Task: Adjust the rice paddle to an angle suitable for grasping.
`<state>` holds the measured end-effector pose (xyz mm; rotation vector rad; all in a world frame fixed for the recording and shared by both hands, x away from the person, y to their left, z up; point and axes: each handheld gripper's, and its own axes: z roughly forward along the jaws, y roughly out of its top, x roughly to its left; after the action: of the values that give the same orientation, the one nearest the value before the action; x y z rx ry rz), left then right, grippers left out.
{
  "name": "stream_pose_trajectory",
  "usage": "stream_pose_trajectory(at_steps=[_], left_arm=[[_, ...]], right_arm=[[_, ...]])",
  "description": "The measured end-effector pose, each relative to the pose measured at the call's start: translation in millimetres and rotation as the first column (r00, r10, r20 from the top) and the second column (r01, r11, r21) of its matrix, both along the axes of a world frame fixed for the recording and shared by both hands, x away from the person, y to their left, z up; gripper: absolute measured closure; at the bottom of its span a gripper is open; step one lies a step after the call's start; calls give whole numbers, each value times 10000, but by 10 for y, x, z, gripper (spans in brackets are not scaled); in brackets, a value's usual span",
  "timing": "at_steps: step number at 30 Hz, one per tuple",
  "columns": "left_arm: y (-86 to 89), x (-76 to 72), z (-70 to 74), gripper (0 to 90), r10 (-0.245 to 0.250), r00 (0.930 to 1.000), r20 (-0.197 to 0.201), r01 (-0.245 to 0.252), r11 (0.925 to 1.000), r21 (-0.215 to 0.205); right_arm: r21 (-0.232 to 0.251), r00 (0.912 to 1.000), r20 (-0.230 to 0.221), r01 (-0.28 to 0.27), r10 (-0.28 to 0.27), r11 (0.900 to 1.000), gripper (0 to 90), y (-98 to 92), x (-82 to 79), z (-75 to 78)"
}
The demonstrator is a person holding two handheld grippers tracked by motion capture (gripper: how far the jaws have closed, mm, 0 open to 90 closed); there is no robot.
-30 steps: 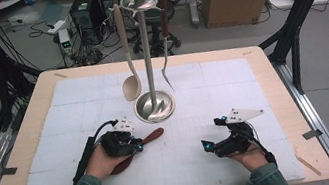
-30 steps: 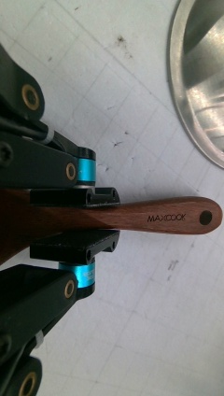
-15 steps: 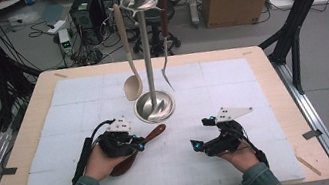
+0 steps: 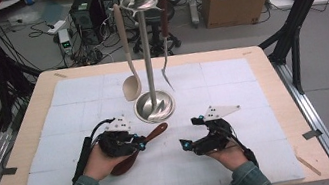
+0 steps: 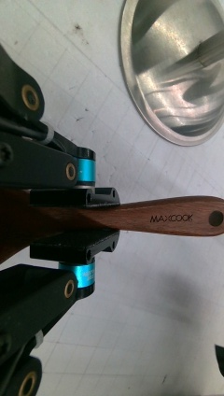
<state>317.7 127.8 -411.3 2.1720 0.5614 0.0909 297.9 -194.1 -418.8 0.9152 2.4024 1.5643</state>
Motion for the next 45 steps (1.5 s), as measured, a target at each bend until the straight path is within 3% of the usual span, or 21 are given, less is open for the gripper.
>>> stream_pose_trajectory(at_steps=[5, 7, 13, 18, 30, 36, 45], left_arm=[[-15, -14, 33, 779, -82, 10000, 20, 82, 9999, -131], [-17, -16, 38, 779, -116, 9999, 3, 116, 9998, -187], [-31, -22, 42, 779, -122, 9999, -38, 120, 9991, -400], [-56, -35, 47, 779, -240, 9997, -28, 239, 9988, -431], [-87, -56, 55, 779, -415, 9991, -16, 414, 9981, -458], [-87, -53, 53, 779, -451, 9990, -74, 447, 9977, -519], [-117, -66, 76, 780, -481, 9988, -33, 479, 9974, -540]], right_arm=[[43, 10000, -19, -6, 6, 10000, 85, 71, 24, 3], [151, 9999, -9, -157, 158, 9998, 165, 93, 34, 6], [237, 9997, -142, -186, 190, 9995, 170, 191, 60, -17], [226, 9987, -261, -435, 441, 9988, 230, 287, 80, -46], [868, 9886, -919, -1117, 1196, 9899, 484, 433, 119, -96], [1249, 9846, -1283, -1031, 1191, 9868, 540, 431, 135, -105], [1694, 9821, -1386, -1035, 1277, 9801, 549, 497, 148, -89]])
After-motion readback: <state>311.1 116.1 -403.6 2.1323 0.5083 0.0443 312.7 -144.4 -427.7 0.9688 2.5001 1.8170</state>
